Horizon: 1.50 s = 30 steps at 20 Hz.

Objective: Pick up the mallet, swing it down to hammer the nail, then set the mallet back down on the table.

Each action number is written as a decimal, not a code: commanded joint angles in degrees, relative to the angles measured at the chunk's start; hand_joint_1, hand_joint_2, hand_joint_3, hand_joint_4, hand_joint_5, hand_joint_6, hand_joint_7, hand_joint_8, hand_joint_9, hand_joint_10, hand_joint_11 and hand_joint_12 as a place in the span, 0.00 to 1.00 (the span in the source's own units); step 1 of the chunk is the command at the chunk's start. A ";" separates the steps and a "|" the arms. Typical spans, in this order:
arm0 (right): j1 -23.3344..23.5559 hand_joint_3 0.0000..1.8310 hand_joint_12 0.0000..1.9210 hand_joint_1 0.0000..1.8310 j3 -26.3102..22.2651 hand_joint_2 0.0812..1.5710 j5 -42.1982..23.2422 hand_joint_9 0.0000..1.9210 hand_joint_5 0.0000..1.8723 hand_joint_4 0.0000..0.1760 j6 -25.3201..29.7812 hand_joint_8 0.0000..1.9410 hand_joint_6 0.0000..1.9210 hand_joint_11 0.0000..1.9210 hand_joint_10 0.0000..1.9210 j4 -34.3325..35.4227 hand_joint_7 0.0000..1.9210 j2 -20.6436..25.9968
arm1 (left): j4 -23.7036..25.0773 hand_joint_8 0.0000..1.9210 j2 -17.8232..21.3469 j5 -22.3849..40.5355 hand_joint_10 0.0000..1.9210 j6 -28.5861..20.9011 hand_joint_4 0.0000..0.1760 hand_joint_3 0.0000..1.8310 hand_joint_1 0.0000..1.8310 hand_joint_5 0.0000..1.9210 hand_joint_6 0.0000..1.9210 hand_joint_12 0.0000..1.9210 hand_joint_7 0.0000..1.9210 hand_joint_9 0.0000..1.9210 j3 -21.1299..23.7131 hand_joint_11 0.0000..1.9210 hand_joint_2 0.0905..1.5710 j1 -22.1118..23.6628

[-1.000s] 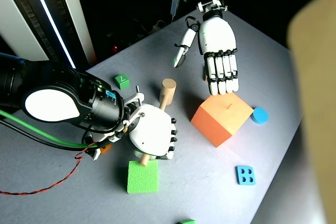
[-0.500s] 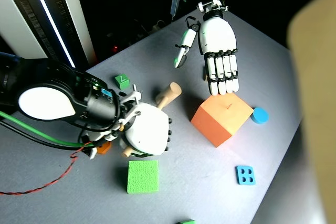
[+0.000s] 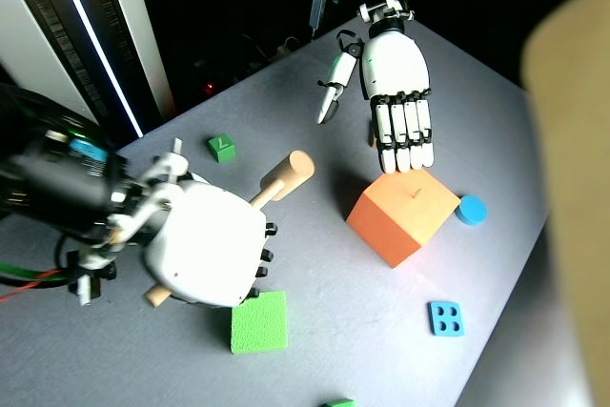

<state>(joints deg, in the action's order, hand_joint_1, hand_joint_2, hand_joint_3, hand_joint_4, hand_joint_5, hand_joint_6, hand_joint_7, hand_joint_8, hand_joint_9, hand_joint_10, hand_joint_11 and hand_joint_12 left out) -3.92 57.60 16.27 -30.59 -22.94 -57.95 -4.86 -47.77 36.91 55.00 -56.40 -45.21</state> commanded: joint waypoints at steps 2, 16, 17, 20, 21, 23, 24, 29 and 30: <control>2.33 0.00 1.00 0.24 0.51 0.99 -7.82 0.76 0.59 0.00 0.52 1.00 1.00 0.85 1.00 -2.83 0.72 -0.31 | 0.18 0.00 -0.50 2.94 0.00 -0.29 0.00 0.00 0.00 0.00 0.00 0.00 0.00 0.00 -0.12 0.00 0.72 0.41; 1.83 0.00 1.00 0.25 8.62 0.99 -28.21 0.78 0.59 0.00 -16.61 1.00 1.00 0.87 1.00 -5.18 0.74 -5.16 | 0.19 0.00 -0.84 2.94 0.00 -0.29 0.00 0.00 0.00 0.00 0.00 0.00 0.00 0.00 -0.46 0.00 0.72 0.78; 1.48 0.00 1.00 0.25 8.51 0.99 -29.57 0.78 0.59 0.00 -23.87 1.00 1.00 0.87 1.00 2.21 0.74 -5.17 | 0.19 0.00 -0.85 2.94 0.00 -0.29 0.00 0.00 0.00 0.00 0.00 0.00 0.00 0.00 -0.52 0.00 0.72 0.80; 0.06 0.00 1.00 0.22 7.53 1.00 -33.88 0.78 0.59 0.00 -40.17 1.00 1.00 0.87 1.00 23.01 0.74 -5.14 | 0.19 0.00 -0.89 2.94 0.00 -0.29 0.00 0.00 0.00 0.00 0.00 0.00 0.00 0.00 -0.60 0.00 0.72 0.82; -0.22 0.01 1.00 0.21 7.15 1.00 -33.37 0.78 0.59 0.00 -41.36 1.00 1.00 0.87 1.00 24.86 0.74 -5.14 | 0.19 0.00 -0.90 2.94 0.00 -0.29 0.00 0.00 0.00 0.00 0.00 0.00 0.00 0.00 -0.60 0.00 0.73 0.82; -2.06 0.00 1.00 0.24 5.24 0.99 -36.84 0.78 0.59 0.00 -53.34 1.00 1.00 0.86 1.00 36.22 0.74 -4.90 | 0.19 0.00 -0.96 2.94 0.00 -0.29 0.00 0.00 0.00 0.00 0.00 0.00 0.00 0.00 -0.62 0.00 0.72 0.82; -3.18 0.00 1.00 0.23 4.35 0.99 -40.31 0.77 0.58 0.00 -60.64 1.00 1.00 0.85 1.00 43.32 0.73 -4.89 | 0.19 0.00 -0.97 2.94 0.00 -0.29 0.00 0.00 0.00 0.00 0.00 0.00 0.00 0.00 -0.63 0.00 0.72 0.82; -4.86 0.00 1.00 0.27 1.58 0.98 -46.08 0.76 0.59 0.00 -86.17 1.00 1.00 0.84 1.00 67.50 0.72 -8.01 | 0.19 0.00 -1.07 2.65 0.00 -0.29 0.00 0.00 0.00 0.00 0.00 0.00 0.00 0.00 -0.79 0.00 0.72 0.92; -4.27 0.00 1.00 0.25 2.23 0.99 -44.54 0.75 0.58 0.00 -90.58 1.00 1.00 0.84 1.00 74.02 0.71 -9.01 | 0.19 0.00 -1.11 2.65 0.00 -0.29 0.00 0.00 0.00 0.00 0.00 0.00 0.00 0.00 -0.87 0.00 0.72 0.97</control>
<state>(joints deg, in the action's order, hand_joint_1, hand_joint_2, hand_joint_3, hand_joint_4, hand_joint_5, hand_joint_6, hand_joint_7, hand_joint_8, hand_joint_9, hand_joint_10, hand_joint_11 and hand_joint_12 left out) -8.80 59.92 -24.71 -121.19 53.32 -67.59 -4.71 -48.45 36.71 54.98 -57.12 -44.69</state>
